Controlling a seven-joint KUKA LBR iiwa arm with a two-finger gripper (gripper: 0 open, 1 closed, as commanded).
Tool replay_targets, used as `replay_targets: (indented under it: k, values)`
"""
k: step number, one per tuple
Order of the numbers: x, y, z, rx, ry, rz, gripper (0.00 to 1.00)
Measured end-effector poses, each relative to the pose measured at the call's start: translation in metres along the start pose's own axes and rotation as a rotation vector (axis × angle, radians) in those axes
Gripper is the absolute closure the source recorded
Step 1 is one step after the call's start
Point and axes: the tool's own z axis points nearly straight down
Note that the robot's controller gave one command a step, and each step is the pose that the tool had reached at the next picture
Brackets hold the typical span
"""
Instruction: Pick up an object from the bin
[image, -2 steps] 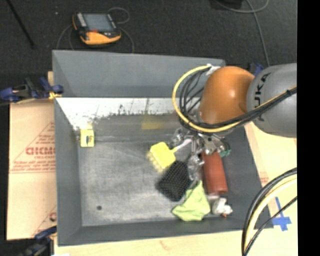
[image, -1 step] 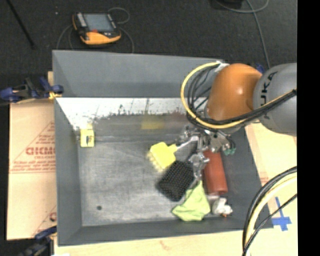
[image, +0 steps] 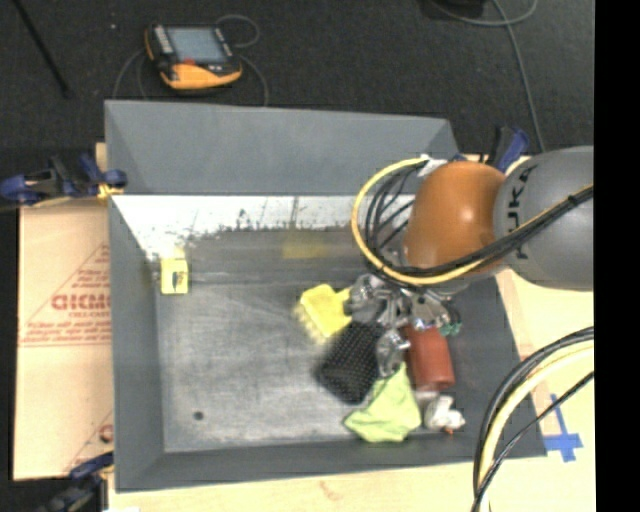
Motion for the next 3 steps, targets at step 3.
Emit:
replay_targets:
  k: [3]
  values:
    - [0.0063,-0.0066,0.0157,-0.001,-0.011,-0.557,1.0]
